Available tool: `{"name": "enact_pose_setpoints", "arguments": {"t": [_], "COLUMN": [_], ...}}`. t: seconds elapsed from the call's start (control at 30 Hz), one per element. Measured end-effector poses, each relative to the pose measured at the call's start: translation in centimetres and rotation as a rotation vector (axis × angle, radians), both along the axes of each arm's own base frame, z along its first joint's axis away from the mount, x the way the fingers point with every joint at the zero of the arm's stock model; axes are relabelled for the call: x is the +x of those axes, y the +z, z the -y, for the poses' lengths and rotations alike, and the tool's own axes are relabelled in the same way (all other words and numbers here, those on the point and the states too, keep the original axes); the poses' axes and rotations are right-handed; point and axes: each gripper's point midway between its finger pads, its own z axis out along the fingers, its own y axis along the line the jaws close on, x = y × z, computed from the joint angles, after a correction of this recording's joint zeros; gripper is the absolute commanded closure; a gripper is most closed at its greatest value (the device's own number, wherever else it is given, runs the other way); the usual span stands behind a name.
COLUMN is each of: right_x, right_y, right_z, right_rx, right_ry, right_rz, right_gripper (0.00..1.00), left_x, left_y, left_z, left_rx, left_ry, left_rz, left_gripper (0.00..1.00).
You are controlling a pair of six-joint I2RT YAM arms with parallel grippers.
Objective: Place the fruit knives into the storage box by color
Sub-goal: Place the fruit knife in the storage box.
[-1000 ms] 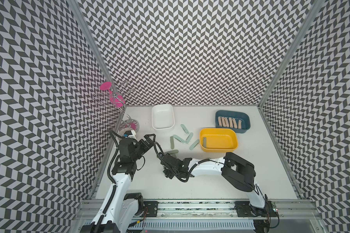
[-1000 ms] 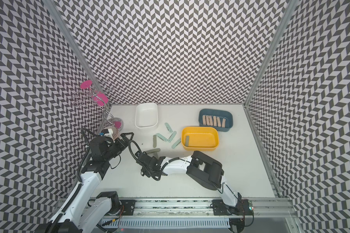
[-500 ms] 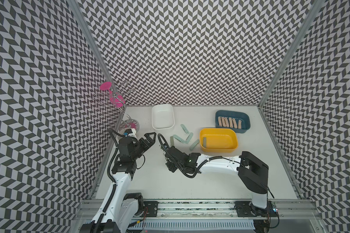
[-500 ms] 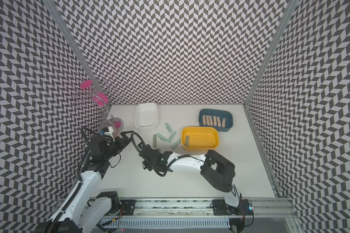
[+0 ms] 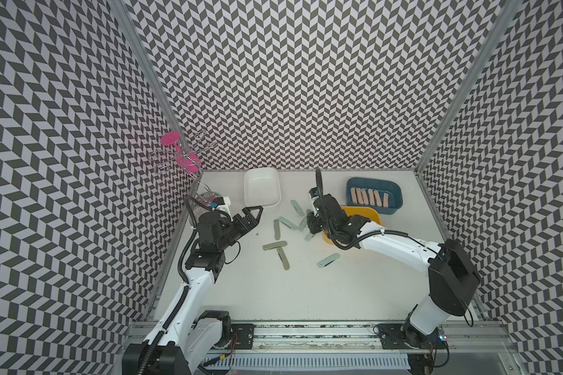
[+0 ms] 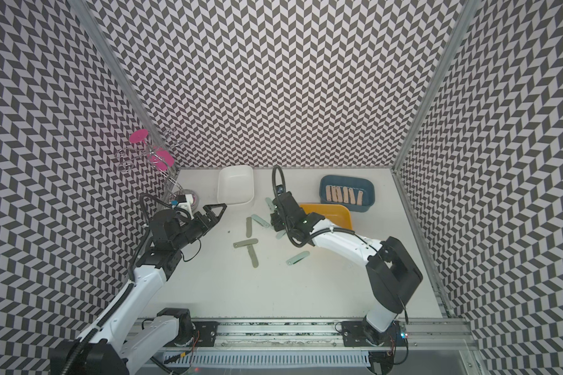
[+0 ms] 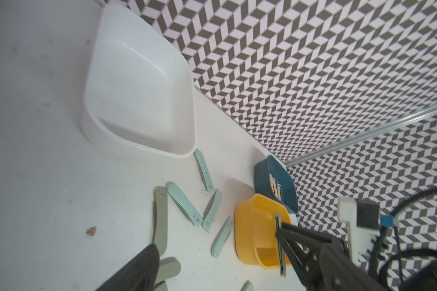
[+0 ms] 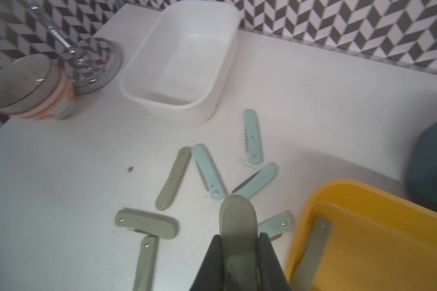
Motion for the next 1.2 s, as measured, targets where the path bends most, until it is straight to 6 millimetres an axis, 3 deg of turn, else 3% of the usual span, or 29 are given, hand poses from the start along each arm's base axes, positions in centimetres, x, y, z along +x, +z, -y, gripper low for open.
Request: {"name": "enact_pose_setpoints", "arguments": {"t": [0.13, 0.23, 0.37, 0.5, 0.77, 1.2], "right_x": [2.0, 2.7, 3.4, 3.6, 3.6, 4.0], "right_y": [-1.7, -2.8, -4.3, -6.5, -9.7, -11.8], "right_z": [4.5, 6.7, 8.3, 8.8, 9.4, 9.7], "right_rx": [-0.004, -0.001, -0.001, -0.013, -0.045, -0.062], "right_ry": [-0.119, -0.185, -0.251, -0.291, -0.344, -0.362], "right_rz": [-0.042, -0.074, -0.107, -0.149, -0.204, -0.218], "right_gripper": [0.84, 0.85, 0.85, 0.85, 0.85, 0.85], "left_x": [0.0, 0.0, -0.1, -0.2, -0.2, 0.0], "left_y": [0.2, 0.0, -0.6, -1.4, -1.9, -1.7], "left_z": [4.3, 7.0, 10.3, 12.4, 13.3, 13.2], "left_rx": [0.012, 0.027, 0.044, 0.056, 0.064, 0.062], "left_ry": [-0.108, -0.170, -0.241, -0.283, -0.297, -0.292], "left_rz": [-0.006, -0.013, -0.026, -0.044, -0.053, -0.042], "left_gripper": [0.00, 0.00, 0.00, 0.00, 0.00, 0.00]}}
